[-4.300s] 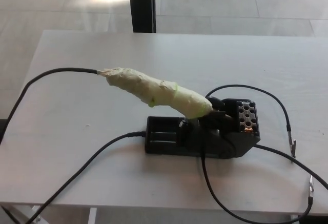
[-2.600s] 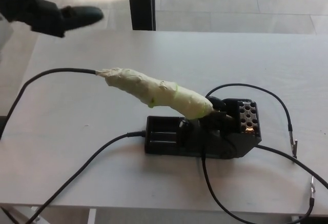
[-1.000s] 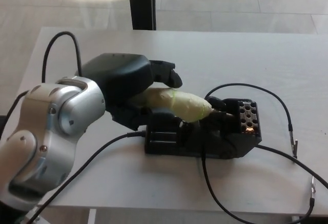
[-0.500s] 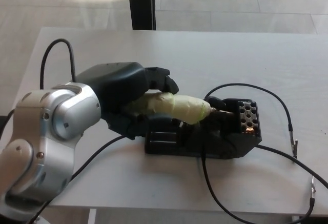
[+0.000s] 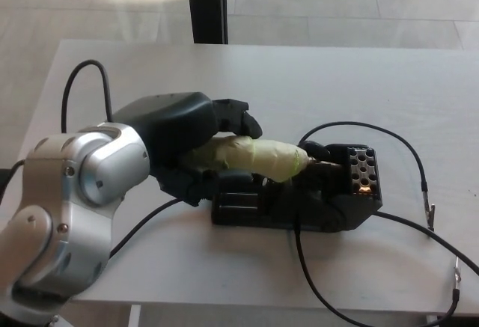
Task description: Use the left hand of the robot to grab the soldering gun kept on the middle of the table and pull it out of its base and keep it on the left side of the base
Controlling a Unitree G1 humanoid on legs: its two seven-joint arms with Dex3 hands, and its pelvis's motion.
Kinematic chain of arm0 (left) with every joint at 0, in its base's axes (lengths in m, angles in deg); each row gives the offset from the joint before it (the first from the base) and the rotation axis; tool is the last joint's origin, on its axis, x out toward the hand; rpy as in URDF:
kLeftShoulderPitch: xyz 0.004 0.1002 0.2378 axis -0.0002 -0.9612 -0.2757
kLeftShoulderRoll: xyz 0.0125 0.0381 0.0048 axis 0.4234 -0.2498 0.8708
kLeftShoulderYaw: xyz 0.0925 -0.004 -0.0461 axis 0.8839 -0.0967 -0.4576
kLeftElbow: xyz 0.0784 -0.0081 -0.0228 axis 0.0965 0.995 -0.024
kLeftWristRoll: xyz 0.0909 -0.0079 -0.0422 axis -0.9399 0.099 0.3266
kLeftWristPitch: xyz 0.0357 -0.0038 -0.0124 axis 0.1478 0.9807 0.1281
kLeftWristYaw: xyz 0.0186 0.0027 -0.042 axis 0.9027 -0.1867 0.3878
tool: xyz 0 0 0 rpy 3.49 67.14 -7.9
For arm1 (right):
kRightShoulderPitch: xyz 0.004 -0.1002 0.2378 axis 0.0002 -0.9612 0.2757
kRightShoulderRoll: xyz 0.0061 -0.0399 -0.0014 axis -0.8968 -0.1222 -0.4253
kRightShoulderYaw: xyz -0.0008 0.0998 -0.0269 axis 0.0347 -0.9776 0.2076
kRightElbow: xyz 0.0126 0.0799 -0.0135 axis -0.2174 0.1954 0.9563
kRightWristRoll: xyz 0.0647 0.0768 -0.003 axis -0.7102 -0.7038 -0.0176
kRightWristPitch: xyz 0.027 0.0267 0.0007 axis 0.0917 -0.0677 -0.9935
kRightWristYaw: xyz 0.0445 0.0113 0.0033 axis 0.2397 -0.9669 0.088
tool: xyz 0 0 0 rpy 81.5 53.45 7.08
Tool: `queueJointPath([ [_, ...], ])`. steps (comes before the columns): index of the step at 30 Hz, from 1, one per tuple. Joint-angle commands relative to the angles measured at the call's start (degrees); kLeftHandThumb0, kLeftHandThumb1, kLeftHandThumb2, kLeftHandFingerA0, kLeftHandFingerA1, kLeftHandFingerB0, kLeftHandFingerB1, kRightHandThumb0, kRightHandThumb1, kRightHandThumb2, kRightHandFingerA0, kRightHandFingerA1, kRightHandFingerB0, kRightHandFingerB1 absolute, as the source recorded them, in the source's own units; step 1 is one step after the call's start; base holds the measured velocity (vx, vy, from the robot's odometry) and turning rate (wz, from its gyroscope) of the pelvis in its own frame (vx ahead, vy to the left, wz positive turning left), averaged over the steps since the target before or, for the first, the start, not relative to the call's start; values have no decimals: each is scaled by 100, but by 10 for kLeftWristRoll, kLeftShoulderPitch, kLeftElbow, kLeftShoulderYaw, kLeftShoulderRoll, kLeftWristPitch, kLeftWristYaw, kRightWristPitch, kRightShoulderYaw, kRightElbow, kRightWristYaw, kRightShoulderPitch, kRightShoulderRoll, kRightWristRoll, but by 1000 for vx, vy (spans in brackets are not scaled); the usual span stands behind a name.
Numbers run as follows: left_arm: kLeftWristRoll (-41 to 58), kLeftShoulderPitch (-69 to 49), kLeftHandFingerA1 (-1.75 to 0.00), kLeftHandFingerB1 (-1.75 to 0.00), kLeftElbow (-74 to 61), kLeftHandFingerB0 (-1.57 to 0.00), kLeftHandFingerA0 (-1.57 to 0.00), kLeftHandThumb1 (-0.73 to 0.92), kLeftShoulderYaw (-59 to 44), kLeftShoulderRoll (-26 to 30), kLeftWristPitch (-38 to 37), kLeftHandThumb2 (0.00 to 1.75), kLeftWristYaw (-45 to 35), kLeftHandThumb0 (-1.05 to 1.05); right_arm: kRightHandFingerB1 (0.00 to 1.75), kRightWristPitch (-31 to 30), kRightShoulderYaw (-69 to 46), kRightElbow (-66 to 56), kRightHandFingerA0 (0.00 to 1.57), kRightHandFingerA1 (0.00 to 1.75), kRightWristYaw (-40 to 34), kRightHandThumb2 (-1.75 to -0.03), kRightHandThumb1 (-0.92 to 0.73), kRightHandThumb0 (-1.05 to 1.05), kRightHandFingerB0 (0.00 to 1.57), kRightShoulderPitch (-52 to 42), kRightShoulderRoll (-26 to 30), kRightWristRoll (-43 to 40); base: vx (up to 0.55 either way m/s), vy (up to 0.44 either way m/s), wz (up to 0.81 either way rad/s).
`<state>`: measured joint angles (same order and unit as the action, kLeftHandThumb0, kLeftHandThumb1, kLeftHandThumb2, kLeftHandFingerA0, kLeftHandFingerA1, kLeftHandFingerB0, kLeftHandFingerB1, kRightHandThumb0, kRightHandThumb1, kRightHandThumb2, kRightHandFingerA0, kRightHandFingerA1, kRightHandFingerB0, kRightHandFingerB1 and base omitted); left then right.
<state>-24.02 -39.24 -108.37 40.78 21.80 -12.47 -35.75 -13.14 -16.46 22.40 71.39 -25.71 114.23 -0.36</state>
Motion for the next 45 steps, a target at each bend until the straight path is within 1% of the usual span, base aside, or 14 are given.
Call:
queueJointPath([
  [1,-21,-8,-57,-41,3,-33,-55,85,13,17,0,65,-7,-71,136,24,-1,17,123,115,-8,-76,-64,-105,12,5,14,-4,0,0,0],
  [4,-38,1,-68,-49,-1,-21,-60,65,34,38,7,100,-36,-72,151,34,2,8,140,105,-8,-88,-60,-105,6,5,14,-2,0,0,0],
  [5,-42,3,-56,-32,-1,-20,-58,77,42,45,4,63,-44,-70,97,34,2,6,146,111,-7,-123,-52,-105,20,4,14,-3,0,0,0],
  [6,-48,6,-56,-32,-1,-20,-58,77,53,54,0,63,-56,-70,97,34,1,4,146,111,-5,-123,-52,-105,20,3,15,-4,0,0,0],
  [7,-48,4,-56,-32,-3,-18,-56,75,57,57,1,62,-58,-68,151,21,1,0,148,101,-9,-89,-59,-105,8,4,16,-5,0,0,0],
  [14,-55,-63,-96,-41,4,-28,-112,72,27,10,-58,61,80,-38,149,26,5,4,157,105,-12,-84,-62,-104,14,13,16,-2,0,0,0],
  [17,-35,-89,-143,-52,11,-48,-109,73,-4,-24,-108,90,152,-7,103,20,4,6,128,112,-13,-114,-46,-100,31,17,16,-4,0,0,0],
  [20,-38,-94,-153,-103,16,-93,-97,59,-10,-25,-135,110,166,-3,137,30,2,20,132,102,-6,-86,-65,-98,12,20,18,-6,0,0,0],
  [21,-32,-98,-172,-146,15,-85,-88,58,-15,-32,-138,115,171,-9,144,30,2,21,138,101,-6,-94,-62,-101,11,21,18,-6,0,0,0],
  [24,-19,-114,-175,-171,17,-60,-85,69,-30,-44,-163,86,189,-15,137,29,5,17,143,96,-9,-86,-68,-100,13,19,19,-3,0,0,0],
  [32,-9,-129,-175,-168,26,-60,-79,66,-51,-66,-178,103,202,-14,135,26,7,11,157,83,-3,-83,-70,-105,25,17,21,-3,0,0,0],
  [33,-6,-131,-175,-168,28,-62,-81,64,-54,-69,-182,106,203,-13,112,23,5,-3,156,99,0,-124,-54,-105,44,11,20,-6,0,0,0],
  [34,-4,-131,-175,-168,30,-62,-83,63,-57,-71,-183,109,202,-13,140,18,5,-16,157,88,-2,-88,-69,-105,23,7,19,-7,0,0,0],
  [45,5,-122,-175,-155,9,-70,-81,60,-93,-68,-150,110,168,-9,131,-14,-4,-50,157,115,-7,-97,-70,-98,63,0,16,-16,0,0,0],
])
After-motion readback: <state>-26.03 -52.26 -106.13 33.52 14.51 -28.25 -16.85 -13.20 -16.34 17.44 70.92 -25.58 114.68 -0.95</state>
